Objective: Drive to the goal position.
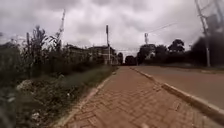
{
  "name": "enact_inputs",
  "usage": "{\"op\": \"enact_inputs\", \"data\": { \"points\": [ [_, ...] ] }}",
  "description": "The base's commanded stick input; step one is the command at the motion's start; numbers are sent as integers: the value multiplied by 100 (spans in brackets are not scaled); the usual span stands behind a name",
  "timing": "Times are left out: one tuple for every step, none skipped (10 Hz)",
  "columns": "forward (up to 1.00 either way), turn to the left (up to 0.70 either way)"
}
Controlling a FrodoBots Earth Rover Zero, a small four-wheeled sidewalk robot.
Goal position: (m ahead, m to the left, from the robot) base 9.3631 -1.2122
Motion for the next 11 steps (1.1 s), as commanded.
{"op": "enact_inputs", "data": {
  "points": [
    [70, -35],
    [70, -35],
    [70, -35],
    [70, -35],
    [70, -35],
    [70, -29],
    [70, -22],
    [70, 0],
    [70, 0],
    [70, 0],
    [70, 0]
  ]
}}
